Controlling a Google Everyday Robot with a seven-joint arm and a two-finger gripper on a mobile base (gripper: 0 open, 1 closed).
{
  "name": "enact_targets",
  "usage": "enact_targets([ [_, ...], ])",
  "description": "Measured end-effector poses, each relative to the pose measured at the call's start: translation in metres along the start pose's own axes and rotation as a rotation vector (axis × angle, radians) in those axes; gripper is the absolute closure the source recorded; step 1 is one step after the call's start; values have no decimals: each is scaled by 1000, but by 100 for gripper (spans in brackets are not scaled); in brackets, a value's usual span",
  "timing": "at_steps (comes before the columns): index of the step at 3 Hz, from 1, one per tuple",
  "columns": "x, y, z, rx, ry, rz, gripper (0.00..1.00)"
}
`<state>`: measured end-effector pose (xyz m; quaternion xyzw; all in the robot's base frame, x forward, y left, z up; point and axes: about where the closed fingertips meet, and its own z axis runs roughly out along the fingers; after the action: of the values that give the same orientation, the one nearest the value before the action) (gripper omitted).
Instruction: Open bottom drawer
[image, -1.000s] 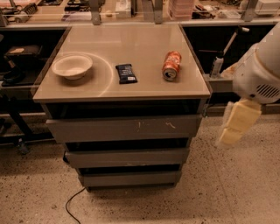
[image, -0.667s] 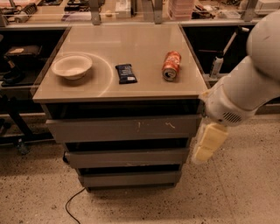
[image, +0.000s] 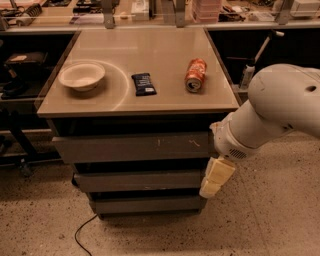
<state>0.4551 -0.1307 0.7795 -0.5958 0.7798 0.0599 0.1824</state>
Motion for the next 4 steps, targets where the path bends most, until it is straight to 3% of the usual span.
enact_targets([
  [1, -2, 20, 36, -59, -3, -2, 0],
  [2, -1, 57, 113, -167, -44, 74, 0],
  [3, -2, 76, 181, -216, -85, 142, 0],
  [4, -7, 85, 237, -246, -110, 166, 0],
])
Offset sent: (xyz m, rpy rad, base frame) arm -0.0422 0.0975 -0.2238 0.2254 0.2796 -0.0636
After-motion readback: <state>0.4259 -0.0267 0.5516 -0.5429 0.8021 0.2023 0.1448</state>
